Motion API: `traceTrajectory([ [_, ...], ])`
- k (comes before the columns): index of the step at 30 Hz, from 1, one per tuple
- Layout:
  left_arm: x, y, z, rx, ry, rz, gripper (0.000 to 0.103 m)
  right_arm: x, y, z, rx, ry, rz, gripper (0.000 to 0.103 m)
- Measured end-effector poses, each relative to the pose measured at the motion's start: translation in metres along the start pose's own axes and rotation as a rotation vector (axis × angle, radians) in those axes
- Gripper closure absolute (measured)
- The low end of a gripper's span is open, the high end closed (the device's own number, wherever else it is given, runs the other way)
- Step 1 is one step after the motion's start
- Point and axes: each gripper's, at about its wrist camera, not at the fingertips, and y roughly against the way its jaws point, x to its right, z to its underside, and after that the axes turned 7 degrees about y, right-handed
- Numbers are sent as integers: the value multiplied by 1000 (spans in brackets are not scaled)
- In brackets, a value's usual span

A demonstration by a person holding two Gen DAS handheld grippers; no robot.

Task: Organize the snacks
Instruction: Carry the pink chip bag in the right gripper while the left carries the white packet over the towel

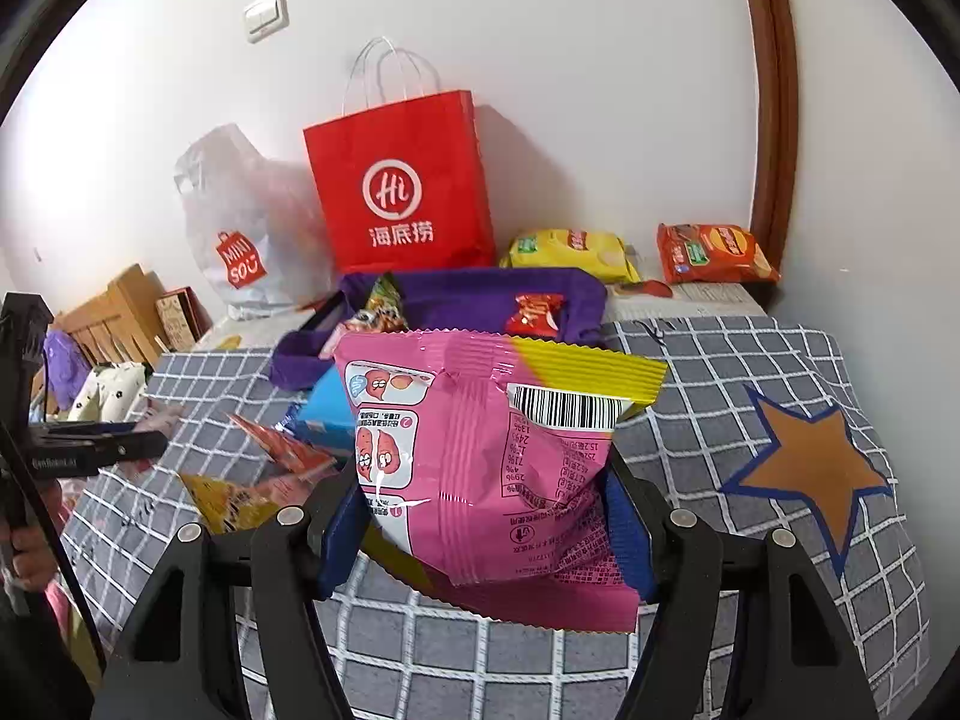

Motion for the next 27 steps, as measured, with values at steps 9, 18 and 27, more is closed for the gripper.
traceTrajectory([
  [9,22,3,-17,12,-19,43,53,-7,-6,-22,-6,29,25,35],
  [18,44,3,-45,16,-47,78,53,-13,-14,-52,14,43,-9,35],
  [27,63,-2,-91,40,-71,85,53,-22,-33,-94,38,74,-40,35],
])
